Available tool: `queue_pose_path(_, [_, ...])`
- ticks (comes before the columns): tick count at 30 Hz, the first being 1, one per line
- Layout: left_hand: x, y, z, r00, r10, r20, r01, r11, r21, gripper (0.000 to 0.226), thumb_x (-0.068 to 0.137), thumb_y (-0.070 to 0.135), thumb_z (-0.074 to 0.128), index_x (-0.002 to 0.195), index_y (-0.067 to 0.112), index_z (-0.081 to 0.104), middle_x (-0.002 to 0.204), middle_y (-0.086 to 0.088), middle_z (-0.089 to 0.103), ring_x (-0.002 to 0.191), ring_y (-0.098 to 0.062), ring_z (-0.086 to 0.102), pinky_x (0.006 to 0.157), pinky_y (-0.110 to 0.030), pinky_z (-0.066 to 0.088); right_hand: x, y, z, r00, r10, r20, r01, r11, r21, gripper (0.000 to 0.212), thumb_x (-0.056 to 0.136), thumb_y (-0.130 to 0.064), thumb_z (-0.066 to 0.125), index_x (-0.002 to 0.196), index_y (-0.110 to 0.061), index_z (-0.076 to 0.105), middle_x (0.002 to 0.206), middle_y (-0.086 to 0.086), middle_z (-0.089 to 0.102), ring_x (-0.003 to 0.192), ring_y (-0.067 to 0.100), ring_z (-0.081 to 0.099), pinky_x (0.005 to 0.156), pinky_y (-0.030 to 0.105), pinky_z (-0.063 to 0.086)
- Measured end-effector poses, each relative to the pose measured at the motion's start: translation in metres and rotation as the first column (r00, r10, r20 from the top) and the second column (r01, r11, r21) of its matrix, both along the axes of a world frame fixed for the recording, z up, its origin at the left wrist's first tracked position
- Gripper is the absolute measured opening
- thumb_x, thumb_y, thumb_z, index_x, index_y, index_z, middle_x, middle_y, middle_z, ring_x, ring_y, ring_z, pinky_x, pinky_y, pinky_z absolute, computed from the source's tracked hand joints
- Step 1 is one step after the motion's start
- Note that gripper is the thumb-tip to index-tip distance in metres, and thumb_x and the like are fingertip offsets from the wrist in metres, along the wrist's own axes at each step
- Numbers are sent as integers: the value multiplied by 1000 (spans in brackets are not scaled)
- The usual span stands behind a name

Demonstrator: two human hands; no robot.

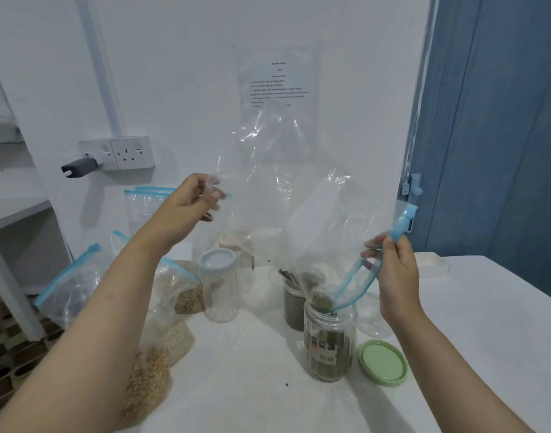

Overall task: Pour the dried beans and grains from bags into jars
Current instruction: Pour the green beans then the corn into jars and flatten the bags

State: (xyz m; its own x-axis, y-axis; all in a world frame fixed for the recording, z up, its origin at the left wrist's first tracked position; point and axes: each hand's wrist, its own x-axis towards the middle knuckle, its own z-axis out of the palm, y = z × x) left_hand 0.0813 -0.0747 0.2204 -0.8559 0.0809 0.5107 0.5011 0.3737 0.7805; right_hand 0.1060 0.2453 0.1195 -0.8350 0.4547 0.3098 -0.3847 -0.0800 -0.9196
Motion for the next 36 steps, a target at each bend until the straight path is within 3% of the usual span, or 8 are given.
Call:
queue_pose_path(9, [1,0,0,1000,4,8,-4,998,59,21,99,21,56,120,24,55,114,-1,66,87,-9,64,80,-28,53,-2,2,-1,1000,-4,-9,4,1000,1,27,108,-19,35,90,-21,56,89,0,64,75,10,61,90,41,56])
queue_pose_path(15, [-2,-3,-9,994,-81,77,46,924,378,52,73,24,80,116,24,51,129,-12,61,102,-23,68,81,-27,54,-3,2,-4,1000,12,0,-12,1000,2,27,108,-18,35,90,-19,56,88,1,64,75,11,62,90,42,56])
queue_pose_path(19, [0,-3,-16,976,-208,67,138,824,549,72,52,28,94,110,13,55,120,-9,66,103,-21,68,80,-21,54,-2,4,-7,1000,23,1,-23,1000,3,26,108,-18,36,92,-17,57,88,3,64,75,12,62,90,44,56])
queue_pose_path(21, [-1,-2,-17,978,-205,39,148,810,567,55,66,22,89,108,10,56,118,-7,70,100,-17,69,80,-20,54,-1,6,-9,1000,19,-8,-19,1000,-13,25,108,-18,35,95,-15,56,90,3,64,77,13,62,90,45,56])
queue_pose_path(24, [-3,0,-15,990,-142,12,111,825,554,9,90,8,62,93,13,56,114,-5,71,93,-14,70,79,-19,54,1,10,-13,999,21,-26,-23,999,-47,25,108,-17,34,97,-14,56,90,3,64,78,13,62,91,45,56])
queue_pose_path(31, [-7,-2,-7,998,-66,-18,66,864,498,13,96,8,56,89,18,58,103,0,72,95,-16,70,85,-28,57,4,13,-19,999,31,-36,-35,993,-112,27,109,-17,32,96,-16,56,92,4,63,78,11,64,94,45,55])
queue_pose_path(36, [-5,3,-8,997,72,-15,-62,936,346,11,98,21,59,90,28,63,91,2,55,83,-13,59,82,-31,58,5,15,-20,999,35,-30,-38,993,-109,28,109,-18,33,93,-18,56,94,4,64,78,9,65,97,49,53])
